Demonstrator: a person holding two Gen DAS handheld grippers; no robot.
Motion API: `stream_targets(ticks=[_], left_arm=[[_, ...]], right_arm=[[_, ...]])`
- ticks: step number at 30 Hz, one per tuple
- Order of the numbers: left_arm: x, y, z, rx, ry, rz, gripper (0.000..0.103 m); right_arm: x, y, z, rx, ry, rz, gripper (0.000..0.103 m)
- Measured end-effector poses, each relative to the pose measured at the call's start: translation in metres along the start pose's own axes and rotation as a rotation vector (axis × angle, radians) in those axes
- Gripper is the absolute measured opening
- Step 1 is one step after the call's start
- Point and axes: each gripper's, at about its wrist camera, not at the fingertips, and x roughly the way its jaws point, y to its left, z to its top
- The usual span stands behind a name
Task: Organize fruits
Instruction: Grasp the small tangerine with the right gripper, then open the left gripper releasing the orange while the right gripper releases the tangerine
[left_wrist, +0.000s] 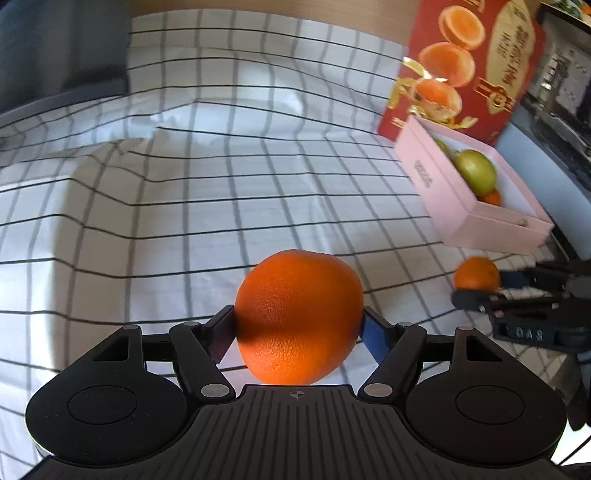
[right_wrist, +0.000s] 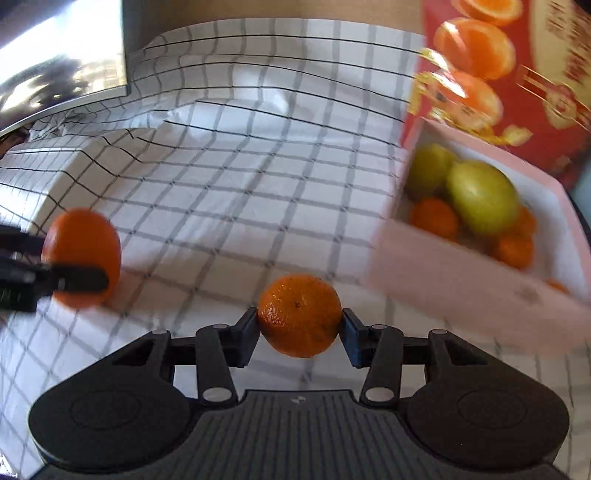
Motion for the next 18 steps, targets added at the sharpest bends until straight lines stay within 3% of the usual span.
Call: stream_targets(ticks=[10, 15, 18], left_arm=[[0.014, -0.063, 0.002, 0.137, 0.058, -0.164, 0.076], [0.02, -0.095, -0.001, 0.224, 0.077, -0.121, 0.077], [0.023, -0.098, 0.001, 0.221, 0.083, -0.108, 0.077]], right_arm=[[-0.038, -0.03, -0.052, 0.096, 0.015, -0.12, 0.046], [-0.052, -0.031, -0.063, 0.107, 0.012, -0.154, 0.047], [-0.052, -0.034, -0.069, 0.119, 0.025, -0.166, 0.047]])
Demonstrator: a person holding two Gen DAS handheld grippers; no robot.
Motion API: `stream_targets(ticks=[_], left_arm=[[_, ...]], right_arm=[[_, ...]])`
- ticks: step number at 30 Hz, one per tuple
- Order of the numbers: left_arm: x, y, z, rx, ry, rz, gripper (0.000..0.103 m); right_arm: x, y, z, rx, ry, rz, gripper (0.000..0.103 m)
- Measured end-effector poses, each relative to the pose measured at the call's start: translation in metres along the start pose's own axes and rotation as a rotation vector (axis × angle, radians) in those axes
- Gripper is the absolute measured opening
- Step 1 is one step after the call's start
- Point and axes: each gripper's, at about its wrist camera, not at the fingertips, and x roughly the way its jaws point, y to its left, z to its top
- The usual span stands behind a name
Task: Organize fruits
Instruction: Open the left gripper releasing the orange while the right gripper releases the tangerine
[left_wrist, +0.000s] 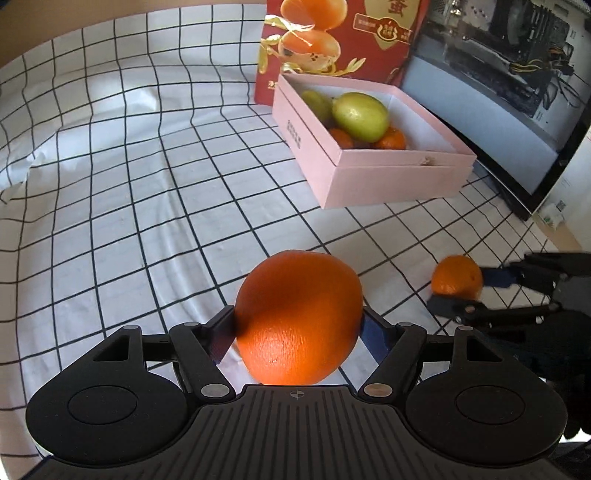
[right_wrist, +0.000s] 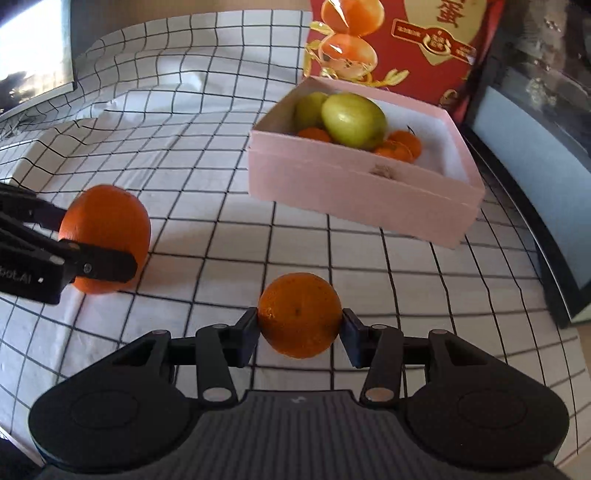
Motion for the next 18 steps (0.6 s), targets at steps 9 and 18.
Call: stream_targets(ticks=[9, 18], left_arm=[[0.002, 0.006, 0.001, -0.021, -0.002, -0.01, 0.077], [0.009, 0.018, 0.009, -0.087, -0.009, -0.058, 0.076]], right_arm=[[0.0, 0.0, -0.006, 0.002, -0.007, -0.01, 0.047], [0.003, 0.002, -0.004, -0.015, -0.012, -0.016, 0.057]])
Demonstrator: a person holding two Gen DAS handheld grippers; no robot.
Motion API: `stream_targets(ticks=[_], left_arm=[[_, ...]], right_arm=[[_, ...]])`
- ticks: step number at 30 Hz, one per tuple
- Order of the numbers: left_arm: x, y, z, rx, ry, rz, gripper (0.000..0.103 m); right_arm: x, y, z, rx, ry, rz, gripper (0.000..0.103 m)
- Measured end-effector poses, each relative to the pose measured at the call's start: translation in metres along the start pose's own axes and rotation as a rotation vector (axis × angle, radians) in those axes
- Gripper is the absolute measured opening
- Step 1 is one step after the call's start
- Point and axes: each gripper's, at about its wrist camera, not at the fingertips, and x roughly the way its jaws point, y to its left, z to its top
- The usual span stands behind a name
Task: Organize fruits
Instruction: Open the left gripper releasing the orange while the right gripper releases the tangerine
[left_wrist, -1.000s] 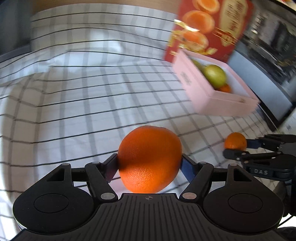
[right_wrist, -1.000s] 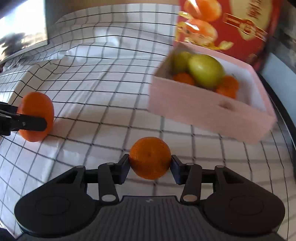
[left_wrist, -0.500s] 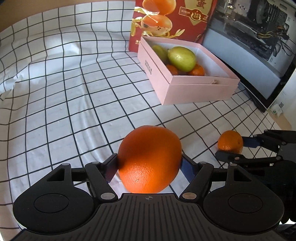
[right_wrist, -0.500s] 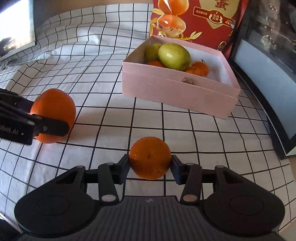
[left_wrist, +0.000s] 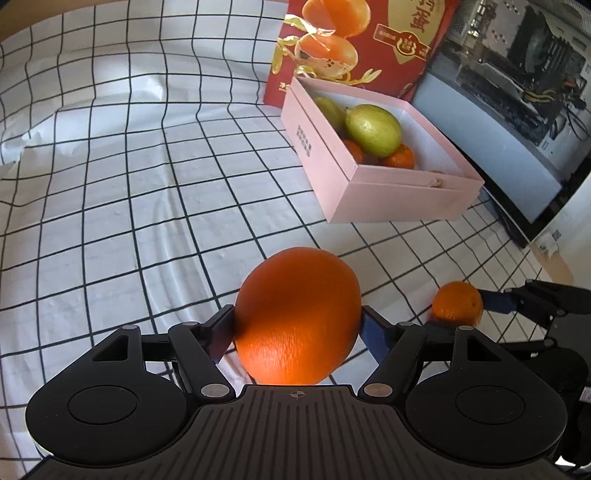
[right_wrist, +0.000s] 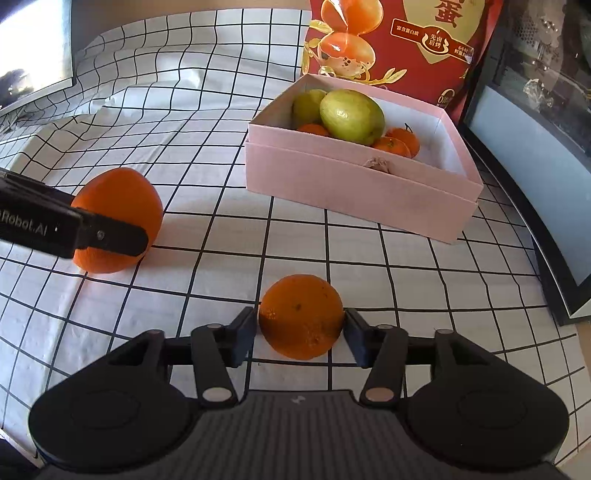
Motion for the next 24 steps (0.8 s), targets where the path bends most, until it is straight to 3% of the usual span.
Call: stream_targets(ticks=[4, 11, 16, 18, 24], left_arm=[[-0.002, 0.002, 0.004, -0.01, 0.002, -0.027, 0.077], [-0.011, -0.002, 0.003, 0.027, -0.015, -0.057, 0.076], [-0.038, -0.02, 0.008, 0.122, -0.169, -0.025, 0.073], [-0.044, -0.032, 0.013, 0.163, -0.201, -0.059, 0.073], [-0.009, -0.084, 0.019, 0.293, -0.078, -0.19, 0.073]], right_arm=[[0.002, 0.0, 0.002, 0.002, 0.004, -0.001, 0.062], [0.002, -0.003, 0.0, 0.011, 0.001, 0.015, 0.062], [-0.007, -0.009, -0.004, 0.016, -0.01, 0.029, 0.065], [-0.014, -0.017, -0.007, 0.032, -0.025, 0.038, 0.067], [-0.029, -0.048, -0.014, 0.121, -0.05, 0.039, 0.075]])
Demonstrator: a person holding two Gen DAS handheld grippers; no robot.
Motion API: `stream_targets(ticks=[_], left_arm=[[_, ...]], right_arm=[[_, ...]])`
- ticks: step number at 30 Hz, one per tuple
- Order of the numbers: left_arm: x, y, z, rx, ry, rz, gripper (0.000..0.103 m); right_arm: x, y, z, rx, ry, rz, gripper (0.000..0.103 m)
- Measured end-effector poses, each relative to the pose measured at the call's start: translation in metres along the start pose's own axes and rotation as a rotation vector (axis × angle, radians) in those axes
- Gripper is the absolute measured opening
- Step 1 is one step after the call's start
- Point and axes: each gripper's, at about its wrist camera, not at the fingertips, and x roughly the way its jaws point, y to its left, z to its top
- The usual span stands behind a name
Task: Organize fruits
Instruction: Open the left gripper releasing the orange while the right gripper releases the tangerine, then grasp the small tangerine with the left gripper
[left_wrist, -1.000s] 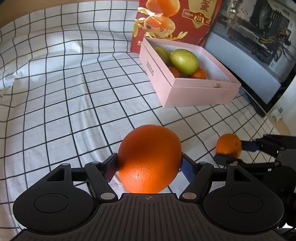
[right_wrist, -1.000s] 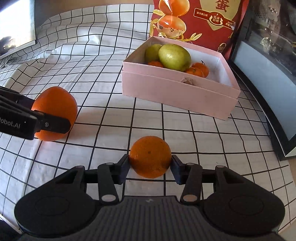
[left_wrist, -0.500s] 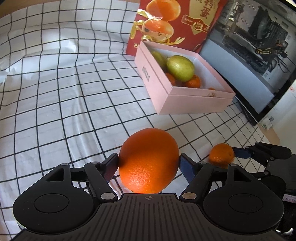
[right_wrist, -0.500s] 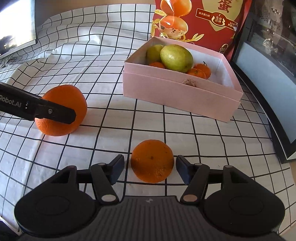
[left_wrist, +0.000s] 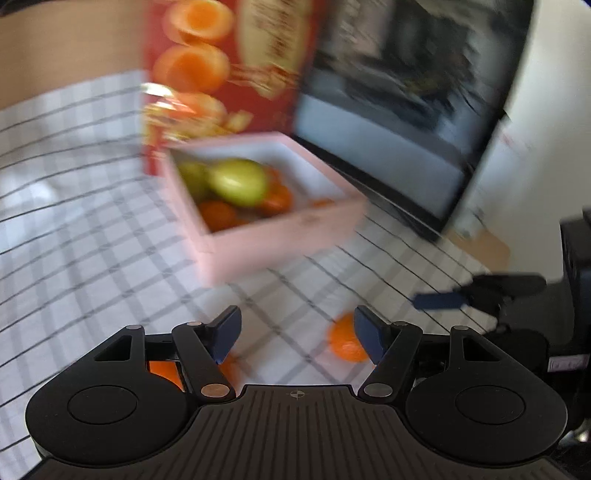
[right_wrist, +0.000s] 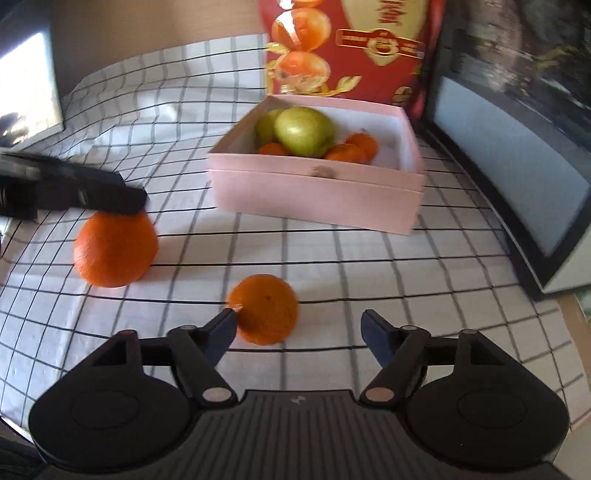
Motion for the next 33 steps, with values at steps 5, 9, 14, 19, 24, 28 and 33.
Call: stream_targets(ticks=[5, 9, 14, 19, 24, 28, 33], left_arm=[[0.045, -0.034, -0.003, 0.101, 0.12, -0.029, 0.072], [0.061, -0.044, -0.008, 0.116, 0.157, -0.043, 0.07], [0.078, -0.042, -0.013, 0.105, 0.195, -0.039, 0.058], [0.082, -0.04, -0.013, 0.083, 0.18, -0.055, 0.054], [0.079, -0.032, -0.012, 0.023, 0.171, -0.04, 0.054], [0.06, -0.018, -0.009, -0.067, 0.132, -0.058, 0.054], [0.025, 0.006, -0.002, -0.184, 0.039, -0.069, 0.054]], right_arm=[[-0.003, -0.011, -0.013, 0.013, 0.018, -0.006, 0.075], [-0.003, -0.009, -0.023, 0.012, 0.024, -0.015, 0.075], [0.005, -0.007, -0.033, -0.001, 0.046, -0.054, 0.078], [0.004, -0.009, -0.038, 0.026, 0.021, -0.069, 0.085], [0.008, -0.011, -0.039, 0.047, 0.013, -0.07, 0.092], [0.009, -0.011, -0.04, 0.05, 0.008, -0.071, 0.097], [0.012, -0.011, -0.039, 0.053, 0.016, -0.07, 0.103]])
